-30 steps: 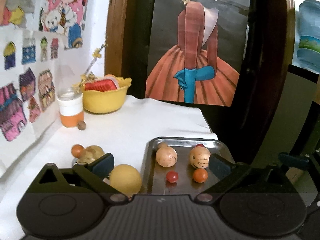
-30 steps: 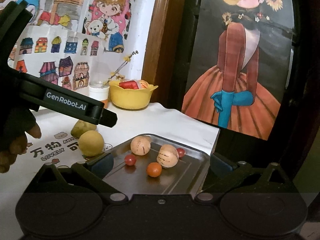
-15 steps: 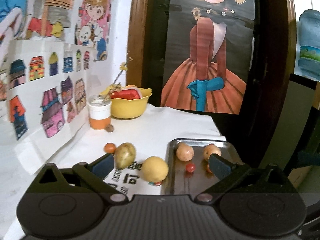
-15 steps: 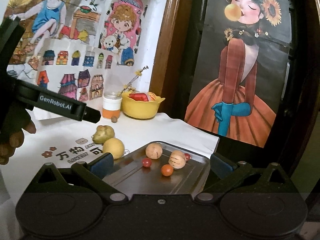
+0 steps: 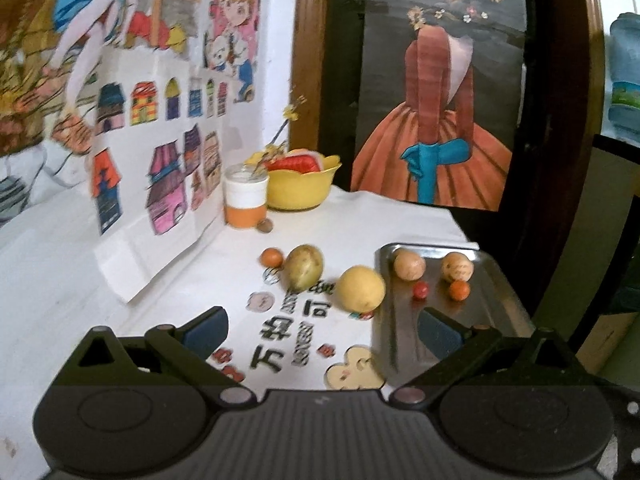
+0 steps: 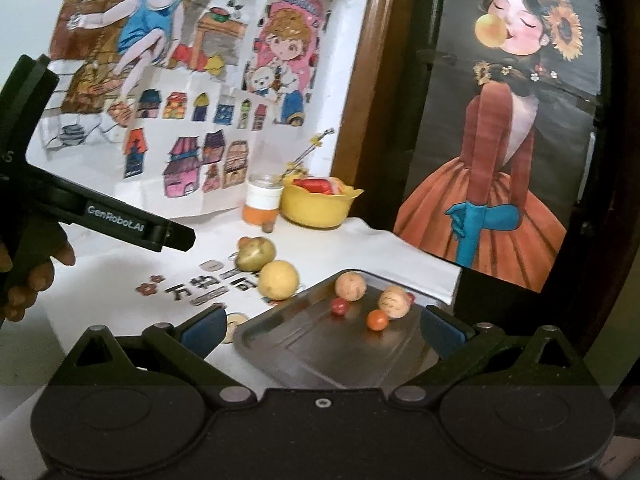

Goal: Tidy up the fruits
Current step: 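Withdraw both tools from the tray toward the remaining fruits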

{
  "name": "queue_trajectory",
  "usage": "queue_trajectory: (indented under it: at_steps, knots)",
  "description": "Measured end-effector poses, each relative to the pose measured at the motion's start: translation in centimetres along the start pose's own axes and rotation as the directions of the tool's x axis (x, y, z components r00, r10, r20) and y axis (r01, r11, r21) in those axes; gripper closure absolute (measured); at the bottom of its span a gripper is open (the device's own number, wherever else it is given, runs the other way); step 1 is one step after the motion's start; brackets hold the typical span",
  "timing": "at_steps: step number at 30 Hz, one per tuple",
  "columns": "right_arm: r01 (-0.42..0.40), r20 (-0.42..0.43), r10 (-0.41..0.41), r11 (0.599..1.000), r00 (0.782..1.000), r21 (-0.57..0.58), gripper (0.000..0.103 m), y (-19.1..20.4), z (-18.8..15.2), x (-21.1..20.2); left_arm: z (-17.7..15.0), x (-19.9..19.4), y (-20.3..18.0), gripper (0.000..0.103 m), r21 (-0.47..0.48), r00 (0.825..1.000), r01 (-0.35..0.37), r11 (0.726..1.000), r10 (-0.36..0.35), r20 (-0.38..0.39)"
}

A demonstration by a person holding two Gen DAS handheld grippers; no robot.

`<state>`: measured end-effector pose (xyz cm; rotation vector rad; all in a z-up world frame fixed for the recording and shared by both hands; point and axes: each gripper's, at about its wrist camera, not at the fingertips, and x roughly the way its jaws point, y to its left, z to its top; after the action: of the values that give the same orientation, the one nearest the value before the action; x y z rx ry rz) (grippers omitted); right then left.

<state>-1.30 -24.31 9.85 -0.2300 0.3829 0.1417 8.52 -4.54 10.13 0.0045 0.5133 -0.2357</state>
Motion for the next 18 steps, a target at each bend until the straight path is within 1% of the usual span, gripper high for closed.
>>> queue_trajectory:
  at_steps: [8,18]
  knots:
    - [-0.078,-0.044,0.076,0.996,0.996,-0.041,0.001,3.6,-0.6,0.0,-1.6,-0.8,2.1,0.0,0.005,0.999,-0.034,0.999,0.034,-0.032]
    - [-0.167,-0.096,0.16,0.983,0.982,-0.072,0.001,7.1,-0.9,1.7,-3.3,-0.7,4.5,0.0,-0.001,0.995,-0.062,0.998,0.062,-0.082]
